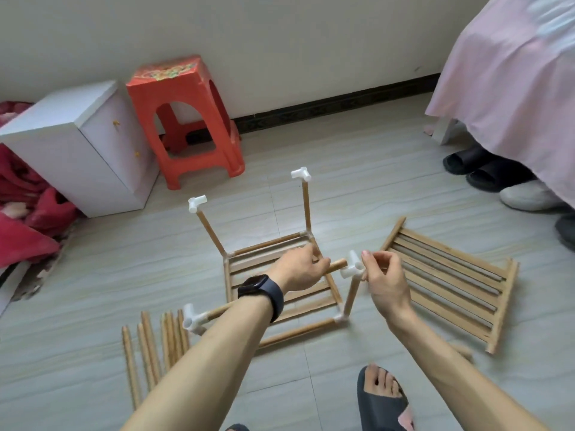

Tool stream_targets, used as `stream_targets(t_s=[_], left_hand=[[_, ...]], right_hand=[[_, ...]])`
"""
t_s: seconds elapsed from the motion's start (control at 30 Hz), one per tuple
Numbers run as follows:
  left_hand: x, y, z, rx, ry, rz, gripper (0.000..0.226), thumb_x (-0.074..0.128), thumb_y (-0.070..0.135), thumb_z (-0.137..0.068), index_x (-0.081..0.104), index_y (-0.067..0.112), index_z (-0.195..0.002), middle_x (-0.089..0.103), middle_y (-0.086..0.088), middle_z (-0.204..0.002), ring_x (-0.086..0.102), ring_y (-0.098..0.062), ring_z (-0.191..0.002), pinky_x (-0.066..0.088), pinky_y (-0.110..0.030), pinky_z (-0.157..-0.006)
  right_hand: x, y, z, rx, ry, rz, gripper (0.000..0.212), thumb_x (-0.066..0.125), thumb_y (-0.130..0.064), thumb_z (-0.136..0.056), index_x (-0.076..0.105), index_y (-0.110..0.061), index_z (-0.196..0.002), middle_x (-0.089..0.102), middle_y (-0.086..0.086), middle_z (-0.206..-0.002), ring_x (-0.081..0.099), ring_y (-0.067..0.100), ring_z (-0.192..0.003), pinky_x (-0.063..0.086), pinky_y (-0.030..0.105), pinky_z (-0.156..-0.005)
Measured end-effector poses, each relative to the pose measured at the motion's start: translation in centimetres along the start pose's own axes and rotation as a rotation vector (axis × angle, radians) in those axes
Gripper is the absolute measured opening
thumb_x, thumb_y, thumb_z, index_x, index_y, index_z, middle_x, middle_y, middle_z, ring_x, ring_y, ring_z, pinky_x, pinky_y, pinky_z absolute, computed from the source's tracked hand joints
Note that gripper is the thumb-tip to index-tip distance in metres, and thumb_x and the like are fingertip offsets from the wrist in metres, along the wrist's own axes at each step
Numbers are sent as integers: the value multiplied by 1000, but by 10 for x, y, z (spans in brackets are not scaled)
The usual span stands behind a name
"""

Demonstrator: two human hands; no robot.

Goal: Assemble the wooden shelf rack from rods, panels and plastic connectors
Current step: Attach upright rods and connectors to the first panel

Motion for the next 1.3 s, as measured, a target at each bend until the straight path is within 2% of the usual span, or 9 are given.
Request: stream_targets(t_s=[0.23, 0.33, 0.5, 0.73, 0.8, 0.9, 1.03, 1.2, 1.3], left_hand=[[33, 20, -23, 65, -27, 75, 48, 34, 46, -108, 66, 11, -112, 71, -8, -103, 64, -26, -96, 52, -40, -88], [32, 7, -22, 94, -96, 187, 43, 39, 46, -107, 68, 15, -110, 67, -3, -92, 60, -17, -82, 49, -28, -73], [45, 11, -15, 142, -188, 218, 33, 42, 43, -107, 69, 23, -102, 62, 7, -79, 50, -4, -65, 38, -19, -60], [44, 8, -14, 119, -197, 244, 31, 46, 36, -107, 70, 18, -115, 67, 12, -80, 52, -4, -60, 40, -12, -53], [47, 10, -13, 117, -195, 288, 28, 49, 34, -106, 71, 17, -108, 68, 10, -79, 55, -3, -60, 44, -13, -55], [46, 10, -9, 97, -196, 316, 26, 54, 38, -104, 71, 19, -104, 71, 7, -84, 60, -7, -70, 52, -25, -68], [11, -13, 2, 15, -118, -21, 48, 54, 63, -94, 69, 24, -116, 70, 3, -110, 62, -15, -100, 52, -32, -86], [-61, -97, 42, -154, 205, -173, 38, 50, 48, -101, 62, 24, -127, 61, -8, -129, 56, -25, -118, 49, -45, -101], [-68, -165, 84, -342, 355, 5, 43, 51, 48, -100, 56, 24, -134, 56, -10, -136, 49, -27, -127, 44, -45, -105]], right_hand=[[35, 20, -21, 59, -277, 221, 68, 24, -66, -101, 71, -21, -121, 72, 9, -120, 61, 25, -118, 46, 38, -100], [26, 26, -18, 33, -234, 191, 91, 15, -86, -80, 74, -23, -107, 76, 7, -103, 65, 21, -106, 47, 31, -83], [24, 25, -23, 106, -209, 202, 78, 22, -70, -100, 73, -11, -107, 70, -6, -80, 63, 14, -86, 38, 15, -66], [30, 24, -11, 119, -245, 191, 76, 20, -66, -101, 70, -10, -112, 68, -4, -89, 63, 24, -105, 40, 26, -71], [29, 26, -7, 116, -240, 163, 78, 20, -67, -99, 72, -11, -111, 72, 2, -101, 64, 22, -107, 41, 24, -75], [28, 26, -5, 103, -251, 142, 77, 18, -73, -93, 73, -20, -94, 73, -6, -90, 66, 13, -95, 41, 16, -71], [29, 26, -11, 123, -274, 157, 83, 19, -72, -97, 73, -12, -118, 68, 16, -127, 57, 28, -124, 38, 30, -94], [26, 21, -13, 117, -352, 182, 92, 20, -77, -92, 61, -7, -134, 60, 17, -139, 50, 32, -134, 35, 36, -100], [25, 22, -19, 145, -368, 187, 81, 24, -71, -99, 62, -8, -132, 62, 17, -134, 54, 31, -127, 37, 45, -106]])
Point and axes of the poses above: each hand's wrist, its own z-axis away from the middle knuckle, its own x-axis out of the palm, y = z × x, the point moved 5 cm from there along -z, towards the middle knuckle
